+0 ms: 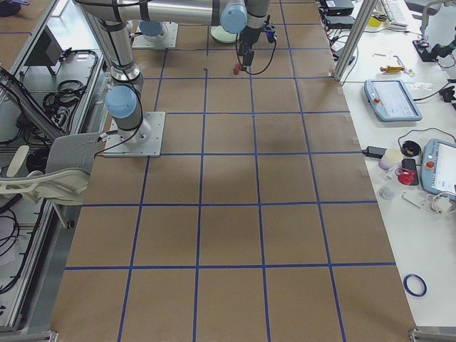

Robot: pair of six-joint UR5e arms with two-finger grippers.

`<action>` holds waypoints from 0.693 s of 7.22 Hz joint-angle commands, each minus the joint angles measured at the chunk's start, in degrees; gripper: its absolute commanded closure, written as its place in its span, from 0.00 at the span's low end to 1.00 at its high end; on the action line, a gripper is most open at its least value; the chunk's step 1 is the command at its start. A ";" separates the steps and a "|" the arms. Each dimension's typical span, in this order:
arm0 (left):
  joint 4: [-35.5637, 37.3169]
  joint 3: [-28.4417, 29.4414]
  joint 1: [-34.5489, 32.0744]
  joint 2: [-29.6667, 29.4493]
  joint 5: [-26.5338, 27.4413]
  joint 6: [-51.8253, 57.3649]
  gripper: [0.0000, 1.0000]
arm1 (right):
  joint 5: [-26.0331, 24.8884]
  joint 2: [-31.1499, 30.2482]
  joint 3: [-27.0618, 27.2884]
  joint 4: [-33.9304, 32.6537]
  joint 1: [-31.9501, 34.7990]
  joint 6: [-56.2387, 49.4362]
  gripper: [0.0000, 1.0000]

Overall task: Collect all strawberries into plate
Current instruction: 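Move the left gripper back over the two remaining strawberries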

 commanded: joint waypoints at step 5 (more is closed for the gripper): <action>5.18 0.30 -10.83 -1.05 -2.98 -19.52 0.00 | 0.00 0.03 0.00 0.00 0.00 0.00 0.00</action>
